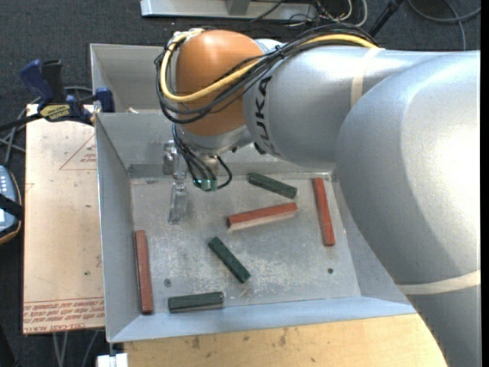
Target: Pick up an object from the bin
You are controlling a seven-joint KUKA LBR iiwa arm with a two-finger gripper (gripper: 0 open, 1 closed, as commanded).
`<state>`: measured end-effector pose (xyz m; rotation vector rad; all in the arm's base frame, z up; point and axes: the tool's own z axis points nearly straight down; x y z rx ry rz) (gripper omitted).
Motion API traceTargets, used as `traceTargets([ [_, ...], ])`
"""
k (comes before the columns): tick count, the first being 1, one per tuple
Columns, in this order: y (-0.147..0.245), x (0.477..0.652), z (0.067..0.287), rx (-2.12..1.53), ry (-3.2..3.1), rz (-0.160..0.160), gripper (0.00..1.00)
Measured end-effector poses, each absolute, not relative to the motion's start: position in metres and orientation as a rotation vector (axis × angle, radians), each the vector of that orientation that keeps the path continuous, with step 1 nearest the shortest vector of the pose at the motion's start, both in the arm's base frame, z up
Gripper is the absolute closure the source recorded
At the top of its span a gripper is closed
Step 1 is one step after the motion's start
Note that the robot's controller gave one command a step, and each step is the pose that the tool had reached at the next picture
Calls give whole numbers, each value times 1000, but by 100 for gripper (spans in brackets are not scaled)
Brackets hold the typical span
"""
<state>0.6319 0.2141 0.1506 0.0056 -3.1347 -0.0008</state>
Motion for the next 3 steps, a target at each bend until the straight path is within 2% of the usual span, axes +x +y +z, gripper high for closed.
traceTargets([
  [1,213,634,155,1,-3143,-3,0],
  [2,158,572,145,140,-3141,-2,0],
  [3,114,533,132,-136,-3139,-2,0],
])
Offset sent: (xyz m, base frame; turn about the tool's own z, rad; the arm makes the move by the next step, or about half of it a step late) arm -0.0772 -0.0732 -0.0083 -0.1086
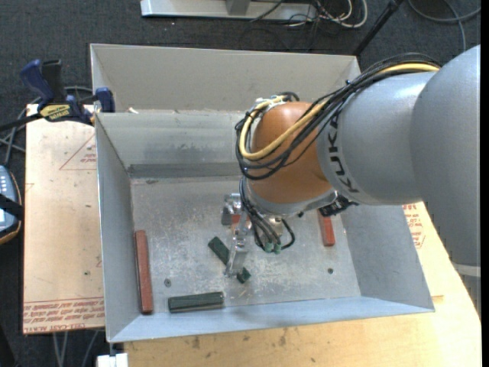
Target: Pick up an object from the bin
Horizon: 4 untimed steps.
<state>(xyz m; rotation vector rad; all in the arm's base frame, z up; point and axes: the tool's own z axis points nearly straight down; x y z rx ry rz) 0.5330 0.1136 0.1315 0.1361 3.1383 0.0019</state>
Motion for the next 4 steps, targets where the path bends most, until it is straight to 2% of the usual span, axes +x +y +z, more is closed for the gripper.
traceTargets([
  [1,88,529,136,395,3116,1,0],
  [2,90,529,72,267,3128,2,0],
  [3,81,530,71,727,3055,5,100],
  [4,80,530,71,728,3055,4,100],
])
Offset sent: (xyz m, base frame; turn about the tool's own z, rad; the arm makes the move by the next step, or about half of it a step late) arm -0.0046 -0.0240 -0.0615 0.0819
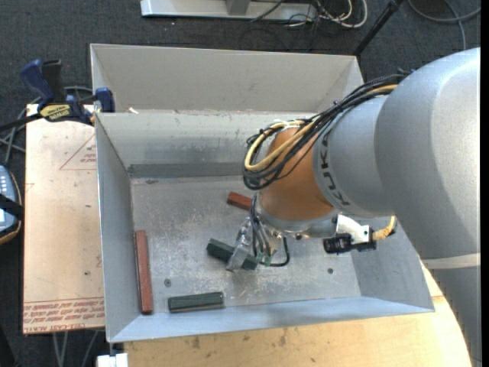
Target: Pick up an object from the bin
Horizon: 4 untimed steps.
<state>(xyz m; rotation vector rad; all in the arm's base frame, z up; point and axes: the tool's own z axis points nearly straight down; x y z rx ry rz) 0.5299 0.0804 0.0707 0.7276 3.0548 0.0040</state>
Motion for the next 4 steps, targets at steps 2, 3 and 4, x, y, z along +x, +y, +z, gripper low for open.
traceTargets([
  [2,80,528,81,728,3060,0,100],
  [3,80,529,94,727,3059,0,100],
  [4,80,529,103,725,3056,1,100],
])
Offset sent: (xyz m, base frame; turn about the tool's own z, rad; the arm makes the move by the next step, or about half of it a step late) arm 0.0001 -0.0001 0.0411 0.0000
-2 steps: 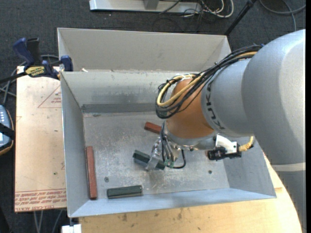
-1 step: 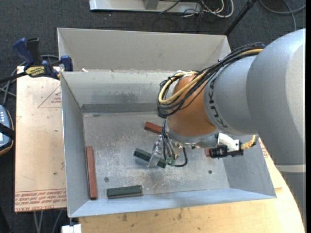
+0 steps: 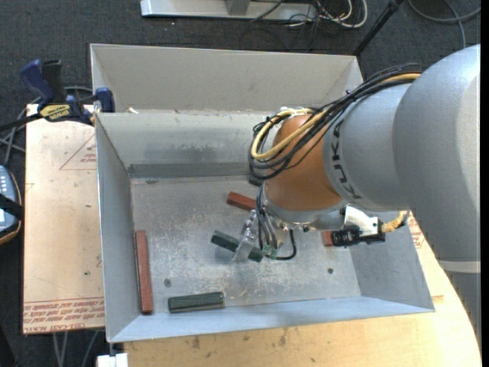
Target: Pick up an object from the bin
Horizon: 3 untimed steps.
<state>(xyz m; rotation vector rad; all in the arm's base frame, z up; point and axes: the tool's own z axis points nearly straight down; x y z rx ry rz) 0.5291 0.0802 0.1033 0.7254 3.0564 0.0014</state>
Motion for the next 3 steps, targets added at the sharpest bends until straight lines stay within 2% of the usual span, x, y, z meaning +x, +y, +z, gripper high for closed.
traceTargets([
  [3,80,529,138,723,3056,2,100],
])
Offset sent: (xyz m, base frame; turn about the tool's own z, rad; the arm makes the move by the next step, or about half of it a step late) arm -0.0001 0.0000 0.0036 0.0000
